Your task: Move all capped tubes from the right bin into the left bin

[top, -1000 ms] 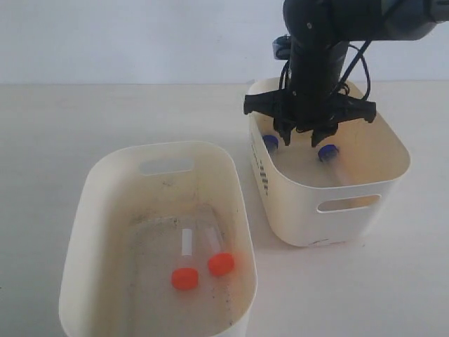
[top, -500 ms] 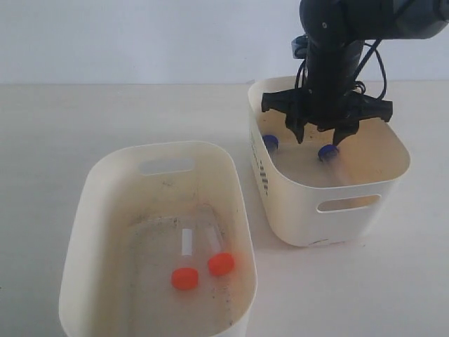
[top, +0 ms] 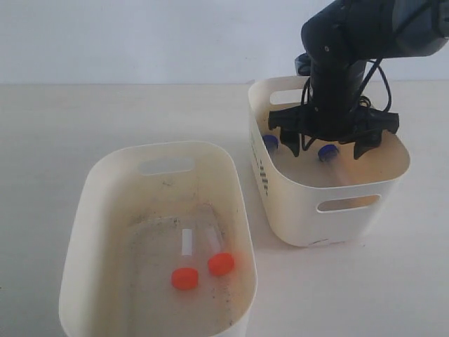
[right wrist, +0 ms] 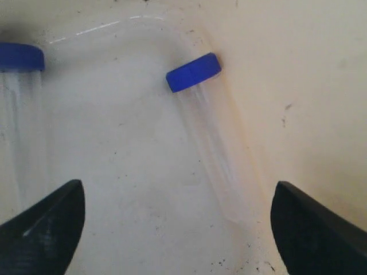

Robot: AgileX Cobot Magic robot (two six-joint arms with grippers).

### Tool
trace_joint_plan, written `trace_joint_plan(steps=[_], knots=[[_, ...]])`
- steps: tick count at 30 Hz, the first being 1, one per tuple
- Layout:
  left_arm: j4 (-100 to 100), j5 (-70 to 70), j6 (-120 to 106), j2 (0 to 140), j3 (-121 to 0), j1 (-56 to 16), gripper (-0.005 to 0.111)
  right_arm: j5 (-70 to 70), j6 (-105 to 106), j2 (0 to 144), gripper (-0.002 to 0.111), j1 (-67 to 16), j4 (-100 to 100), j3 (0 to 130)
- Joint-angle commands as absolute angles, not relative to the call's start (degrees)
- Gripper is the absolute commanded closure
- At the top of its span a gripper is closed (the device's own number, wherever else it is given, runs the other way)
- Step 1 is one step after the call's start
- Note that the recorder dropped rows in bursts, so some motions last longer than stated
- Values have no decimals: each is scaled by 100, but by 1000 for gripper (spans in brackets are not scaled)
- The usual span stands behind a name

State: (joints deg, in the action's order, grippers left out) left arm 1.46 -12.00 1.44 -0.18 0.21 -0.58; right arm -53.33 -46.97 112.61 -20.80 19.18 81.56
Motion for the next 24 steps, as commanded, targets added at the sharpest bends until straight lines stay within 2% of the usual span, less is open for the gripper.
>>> trace_joint_plan(steps=[1,24], knots=[[110,-1160,198,0,0,-56,102,-5268,-4770,11260,26,-2055,2008,8133],[110,-1160,198,0,0,-56,102,-5328,-5352,11260,26,-2055,2113,8110]])
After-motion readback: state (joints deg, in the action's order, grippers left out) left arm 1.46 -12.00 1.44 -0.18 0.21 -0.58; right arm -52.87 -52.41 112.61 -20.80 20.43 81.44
